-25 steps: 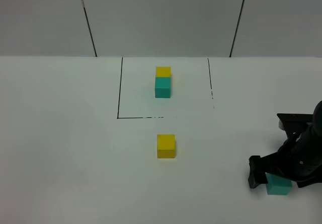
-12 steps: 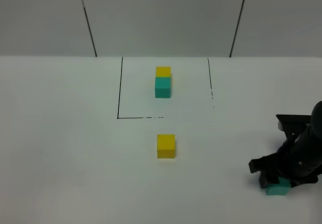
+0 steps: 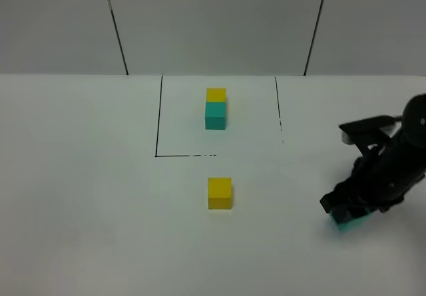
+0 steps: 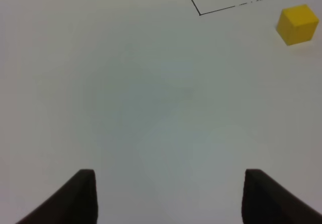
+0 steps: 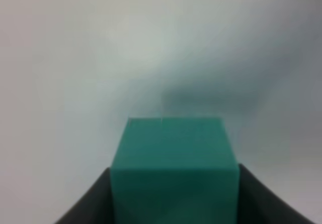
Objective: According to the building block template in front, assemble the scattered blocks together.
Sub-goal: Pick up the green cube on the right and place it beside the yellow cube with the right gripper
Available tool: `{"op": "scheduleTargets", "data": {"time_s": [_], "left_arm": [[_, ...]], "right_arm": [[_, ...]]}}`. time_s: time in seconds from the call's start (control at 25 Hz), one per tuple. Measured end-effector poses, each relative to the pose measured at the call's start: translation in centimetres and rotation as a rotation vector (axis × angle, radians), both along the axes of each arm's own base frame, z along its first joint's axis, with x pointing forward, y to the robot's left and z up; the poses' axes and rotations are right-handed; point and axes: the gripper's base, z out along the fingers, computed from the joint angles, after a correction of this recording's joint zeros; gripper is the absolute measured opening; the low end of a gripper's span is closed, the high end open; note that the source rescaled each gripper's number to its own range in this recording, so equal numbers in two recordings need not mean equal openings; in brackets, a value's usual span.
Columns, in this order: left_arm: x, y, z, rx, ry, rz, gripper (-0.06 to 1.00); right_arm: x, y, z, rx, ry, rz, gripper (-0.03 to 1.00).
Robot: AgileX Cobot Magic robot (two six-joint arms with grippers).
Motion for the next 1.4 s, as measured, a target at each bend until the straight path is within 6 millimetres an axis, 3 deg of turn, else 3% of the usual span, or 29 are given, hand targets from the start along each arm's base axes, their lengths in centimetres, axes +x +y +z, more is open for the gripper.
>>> {"op": "scheduleTargets", "data": {"time_s": [0.2,0.36,0.84,1.12,1.4], "left_arm": [[0.0,0.0,0.0,0.000,0.000,0.000,0.38],[0.0,0.0,0.0,0.000,0.000,0.000,0.38],[0.0,0.0,0.0,0.000,0.000,0.000,0.38],[0.0,0.0,0.0,-0.001,0.000,0.000,0.38],[0.0,0.0,0.0,-0.002,0.000,0.001,0.38]], "right_arm": [[1.5,3.0,4.6,-0.088,-0.103,0.506,0.01],[2.7,5.5,6.5,-0.183,-0.130,0.690,0.01],[5.7,11.9,1.8,-0.223,-0.090,0.975,0.01],[6.7,14.2,-0.9,-0.216,-0.079,1.063,0.01],[7.1,16.4,-2.0,-0.214,-0.087,1.107,0.01]]}}
